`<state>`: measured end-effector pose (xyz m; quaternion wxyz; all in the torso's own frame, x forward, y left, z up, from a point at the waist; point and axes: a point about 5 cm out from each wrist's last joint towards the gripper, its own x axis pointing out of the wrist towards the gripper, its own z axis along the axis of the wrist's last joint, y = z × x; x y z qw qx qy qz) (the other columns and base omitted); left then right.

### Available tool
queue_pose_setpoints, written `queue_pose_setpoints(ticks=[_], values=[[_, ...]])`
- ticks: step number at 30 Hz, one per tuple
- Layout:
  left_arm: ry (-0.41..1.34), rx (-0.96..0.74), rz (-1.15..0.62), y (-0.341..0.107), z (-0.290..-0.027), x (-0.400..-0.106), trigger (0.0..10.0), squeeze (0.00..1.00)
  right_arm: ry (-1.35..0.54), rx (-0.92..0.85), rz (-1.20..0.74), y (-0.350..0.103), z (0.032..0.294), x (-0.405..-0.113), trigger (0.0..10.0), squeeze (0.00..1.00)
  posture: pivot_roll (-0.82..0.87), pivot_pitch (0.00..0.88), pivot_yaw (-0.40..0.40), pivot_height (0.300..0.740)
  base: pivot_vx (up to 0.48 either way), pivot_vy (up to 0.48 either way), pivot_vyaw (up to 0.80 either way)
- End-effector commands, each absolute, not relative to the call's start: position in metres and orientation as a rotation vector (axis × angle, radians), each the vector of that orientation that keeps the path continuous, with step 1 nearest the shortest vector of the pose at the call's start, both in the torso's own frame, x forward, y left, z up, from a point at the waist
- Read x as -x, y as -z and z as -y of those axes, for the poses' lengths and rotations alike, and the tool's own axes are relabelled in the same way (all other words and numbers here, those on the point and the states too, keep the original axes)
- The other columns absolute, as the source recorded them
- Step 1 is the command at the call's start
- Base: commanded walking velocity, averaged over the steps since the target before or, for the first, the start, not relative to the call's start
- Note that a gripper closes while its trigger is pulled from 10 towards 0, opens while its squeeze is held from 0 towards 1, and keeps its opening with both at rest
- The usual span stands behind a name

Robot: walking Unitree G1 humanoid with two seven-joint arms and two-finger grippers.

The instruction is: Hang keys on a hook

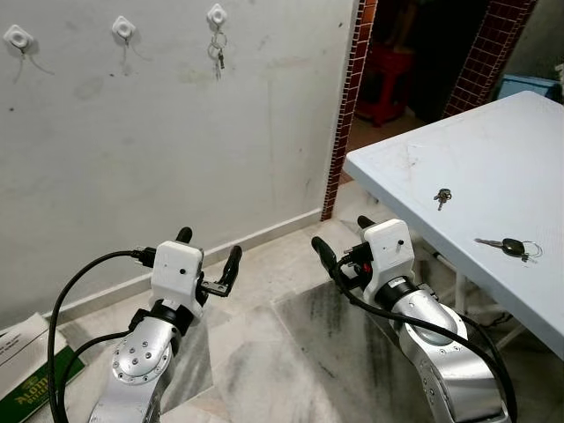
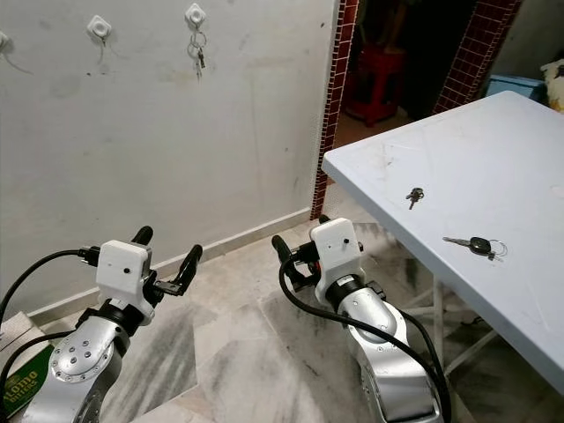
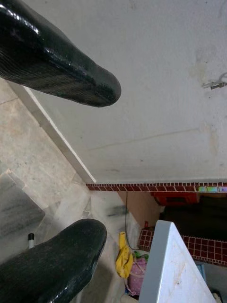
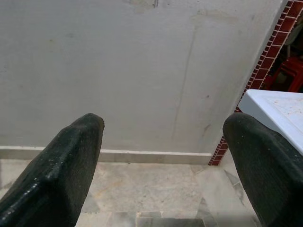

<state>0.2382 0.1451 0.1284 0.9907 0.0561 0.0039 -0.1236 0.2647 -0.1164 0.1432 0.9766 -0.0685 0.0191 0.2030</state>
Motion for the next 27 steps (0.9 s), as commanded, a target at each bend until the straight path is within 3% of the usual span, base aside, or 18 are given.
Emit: queue_pose_setpoints(ticks=[1,13,22,27], values=[[0.254,-0.108,0.004,-0.131,-0.146,-0.238,10.0,0.00,-0.408,0.146,-0.040,-0.144,0.117,-0.267,10.0,0.00,0.08,0.000,0.006,0.740,0.000,0.000,-0.80],[0.322,-0.090,-0.030,-0.128,-0.141,-0.237,10.0,0.00,-0.379,0.114,-0.048,-0.141,0.115,-0.267,10.0,0.00,0.08,0.000,0.025,0.740,0.000,0.000,-0.80],[0.411,-0.158,-0.047,-0.131,-0.146,-0.242,10.0,0.00,-0.306,0.041,-0.044,-0.134,0.108,-0.265,10.0,0.00,0.10,0.000,0.117,0.740,0.000,0.000,-0.79],[0.440,-0.152,-0.036,-0.135,-0.147,-0.246,10.0,0.00,-0.295,0.032,-0.036,-0.134,0.106,-0.264,10.0,0.00,0.09,0.000,0.117,0.740,0.000,0.000,0.00]])
